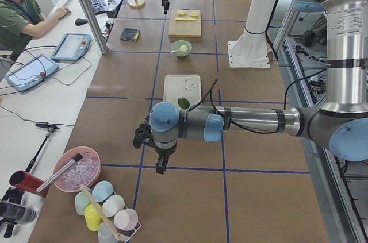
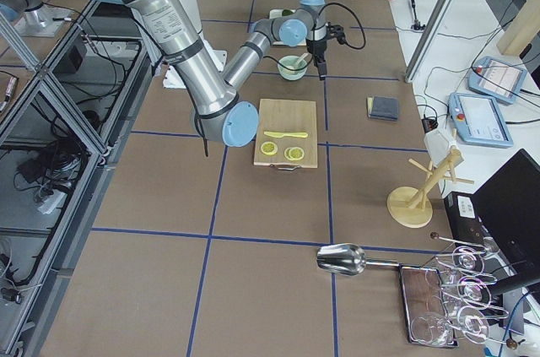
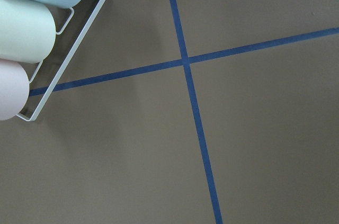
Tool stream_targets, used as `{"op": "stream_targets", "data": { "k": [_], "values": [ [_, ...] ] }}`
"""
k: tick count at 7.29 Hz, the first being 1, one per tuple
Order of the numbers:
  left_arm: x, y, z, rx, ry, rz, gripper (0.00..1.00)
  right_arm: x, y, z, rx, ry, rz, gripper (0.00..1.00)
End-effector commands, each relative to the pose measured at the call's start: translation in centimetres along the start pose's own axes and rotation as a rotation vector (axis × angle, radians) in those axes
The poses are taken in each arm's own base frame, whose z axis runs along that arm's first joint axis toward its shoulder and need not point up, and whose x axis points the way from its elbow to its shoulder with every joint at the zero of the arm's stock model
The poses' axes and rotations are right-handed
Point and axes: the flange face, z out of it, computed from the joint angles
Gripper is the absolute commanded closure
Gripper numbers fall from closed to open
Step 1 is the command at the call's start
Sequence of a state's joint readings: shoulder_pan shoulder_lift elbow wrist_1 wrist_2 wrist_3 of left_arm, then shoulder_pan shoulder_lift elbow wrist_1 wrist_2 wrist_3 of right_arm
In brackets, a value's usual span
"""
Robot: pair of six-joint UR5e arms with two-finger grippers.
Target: Put spoon and bun in bowl
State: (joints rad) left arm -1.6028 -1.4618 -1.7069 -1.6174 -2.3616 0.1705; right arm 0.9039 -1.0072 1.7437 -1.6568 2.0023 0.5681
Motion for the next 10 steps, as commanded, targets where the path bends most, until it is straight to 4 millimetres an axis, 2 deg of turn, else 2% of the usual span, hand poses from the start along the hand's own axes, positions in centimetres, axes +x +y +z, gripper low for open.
{"op": "stream_targets", "data": {
  "k": [1, 2, 3, 5, 6, 8, 9, 10],
  "values": [
    [-0.2, 1.2, 0.4, -0.008, -0.001, -0.004, 0.0, 19.4, 2.0, -2.9, -0.043, 0.012, -0.157, 0.0],
    [-0.2, 1.2, 0.4, -0.009, 0.001, -0.005, 0.0, 25.2, 4.6, -3.1, -0.068, 0.007, -0.158, 0.0],
    [-0.2, 1.2, 0.4, -0.009, 0.001, -0.006, 0.0, 30.7, 8.2, -2.6, -0.092, 0.03, -0.084, 0.0],
    [0.0, 1.1, 0.3, -0.005, 0.002, -0.002, 0.0, 38.6, 17.2, 0.0, -0.091, 0.069, -0.009, 0.0],
    [0.0, 1.1, 0.2, -0.003, 0.001, 0.0, 0.0, 43.1, 21.1, 0.1, -0.067, 0.079, 0.059, 0.0],
    [0.5, 0.8, -0.3, 0.008, 0.0, 0.011, 0.0, 45.3, 25.2, 0.0, -0.073, 0.034, 0.122, 0.0],
    [0.7, 0.8, -0.5, 0.012, -0.001, 0.015, 0.0, 45.9, 26.6, 0.2, -0.082, 0.027, 0.146, 0.0],
    [1.0, 0.6, -0.8, 0.017, -0.002, 0.021, 0.0, 46.0, 26.9, 0.4, -0.086, 0.028, 0.15, 0.0]
  ]
}}
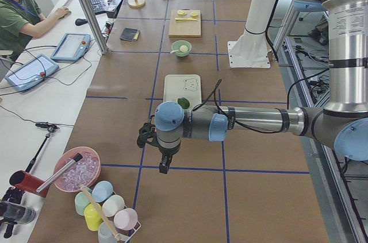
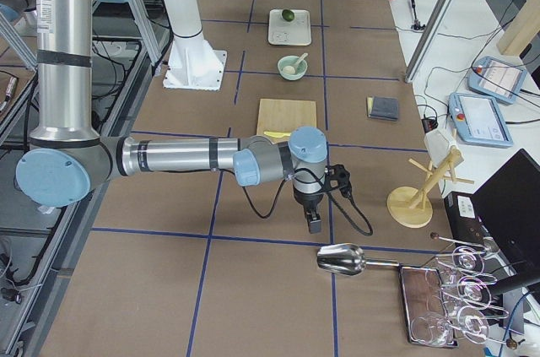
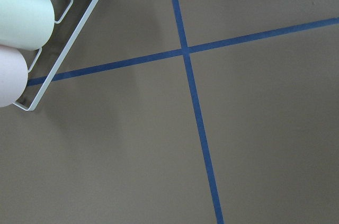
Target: Put spoon and bun in bowl
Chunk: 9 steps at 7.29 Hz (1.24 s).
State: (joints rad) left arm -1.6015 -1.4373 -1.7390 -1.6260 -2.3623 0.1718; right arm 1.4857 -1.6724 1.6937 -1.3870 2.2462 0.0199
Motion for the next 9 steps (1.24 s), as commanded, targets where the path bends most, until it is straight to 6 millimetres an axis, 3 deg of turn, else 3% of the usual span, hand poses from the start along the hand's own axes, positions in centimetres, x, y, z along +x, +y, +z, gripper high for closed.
{"op": "stream_targets", "data": {
  "k": [1, 3, 9],
  "values": [
    [0.3, -0.1, -0.3, 0.007, -0.001, 0.007, 0.0, 0.4, 0.7, 0.0, -0.001, -0.007, 0.013, 0.0],
    [0.4, -0.2, -0.4, 0.009, 0.0, 0.013, 0.0, 0.5, -0.6, -2.2, 0.026, -0.077, 0.032, 0.0],
    [0.4, -0.2, -0.3, 0.008, 0.0, 0.012, 0.0, 0.8, 0.4, -2.2, 0.034, -0.078, 0.043, 0.0]
  ]
}}
